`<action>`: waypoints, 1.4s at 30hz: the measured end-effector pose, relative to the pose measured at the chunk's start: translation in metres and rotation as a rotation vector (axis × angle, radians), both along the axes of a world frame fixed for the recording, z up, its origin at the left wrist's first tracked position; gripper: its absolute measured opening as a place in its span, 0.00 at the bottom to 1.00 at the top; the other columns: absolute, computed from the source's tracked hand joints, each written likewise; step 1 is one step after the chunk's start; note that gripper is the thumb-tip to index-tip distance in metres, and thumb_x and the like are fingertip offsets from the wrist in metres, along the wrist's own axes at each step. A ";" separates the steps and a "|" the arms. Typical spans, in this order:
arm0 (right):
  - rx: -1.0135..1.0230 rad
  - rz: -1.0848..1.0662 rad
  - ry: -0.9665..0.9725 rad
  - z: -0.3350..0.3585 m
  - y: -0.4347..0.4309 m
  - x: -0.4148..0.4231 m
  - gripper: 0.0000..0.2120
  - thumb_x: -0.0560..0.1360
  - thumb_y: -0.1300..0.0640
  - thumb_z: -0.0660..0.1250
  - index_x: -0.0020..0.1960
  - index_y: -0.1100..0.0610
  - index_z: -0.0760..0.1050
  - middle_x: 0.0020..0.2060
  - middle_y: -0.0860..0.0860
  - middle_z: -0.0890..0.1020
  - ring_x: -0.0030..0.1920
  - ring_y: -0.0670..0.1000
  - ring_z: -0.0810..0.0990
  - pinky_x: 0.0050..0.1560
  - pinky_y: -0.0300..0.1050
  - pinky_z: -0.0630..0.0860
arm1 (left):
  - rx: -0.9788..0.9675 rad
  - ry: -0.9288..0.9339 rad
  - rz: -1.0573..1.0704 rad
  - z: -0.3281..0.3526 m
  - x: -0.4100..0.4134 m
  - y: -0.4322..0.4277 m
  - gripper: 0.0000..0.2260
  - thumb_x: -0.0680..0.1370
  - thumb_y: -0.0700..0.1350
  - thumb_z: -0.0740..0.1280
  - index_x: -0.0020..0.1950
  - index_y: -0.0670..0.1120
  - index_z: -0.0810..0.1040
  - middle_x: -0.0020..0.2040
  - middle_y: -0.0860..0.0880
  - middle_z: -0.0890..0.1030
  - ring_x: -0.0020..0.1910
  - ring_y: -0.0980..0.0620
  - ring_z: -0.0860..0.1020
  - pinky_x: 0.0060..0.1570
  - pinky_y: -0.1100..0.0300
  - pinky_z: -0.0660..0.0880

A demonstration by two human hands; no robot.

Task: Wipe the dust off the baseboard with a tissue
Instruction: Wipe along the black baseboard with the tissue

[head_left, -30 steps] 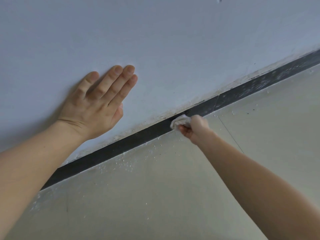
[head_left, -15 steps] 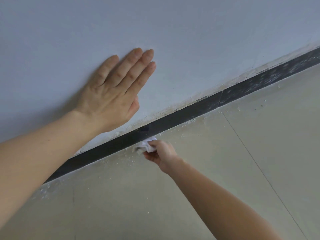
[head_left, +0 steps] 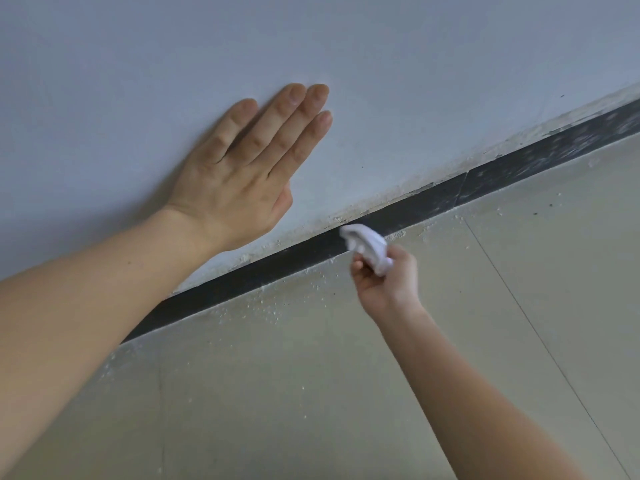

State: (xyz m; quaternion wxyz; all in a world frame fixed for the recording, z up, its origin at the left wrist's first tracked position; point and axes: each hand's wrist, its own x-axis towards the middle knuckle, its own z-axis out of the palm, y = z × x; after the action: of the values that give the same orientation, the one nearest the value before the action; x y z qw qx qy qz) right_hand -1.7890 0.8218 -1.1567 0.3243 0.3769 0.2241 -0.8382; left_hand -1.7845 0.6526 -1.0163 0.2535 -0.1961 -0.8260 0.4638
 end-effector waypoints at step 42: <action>-0.075 0.249 0.150 0.031 -0.062 0.022 0.14 0.74 0.75 0.52 0.52 0.75 0.74 0.40 0.63 0.81 0.32 0.52 0.81 0.32 0.34 0.80 | 0.051 -0.170 -0.007 0.017 0.055 -0.059 0.30 0.79 0.44 0.54 0.80 0.42 0.48 0.79 0.47 0.51 0.78 0.46 0.49 0.74 0.55 0.44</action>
State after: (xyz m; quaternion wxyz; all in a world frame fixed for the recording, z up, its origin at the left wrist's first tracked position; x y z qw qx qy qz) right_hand -1.7674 0.7599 -1.1253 0.4220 0.2702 0.2610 -0.8251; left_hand -1.7299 0.5934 -0.9995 0.1889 -0.2311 -0.8554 0.4233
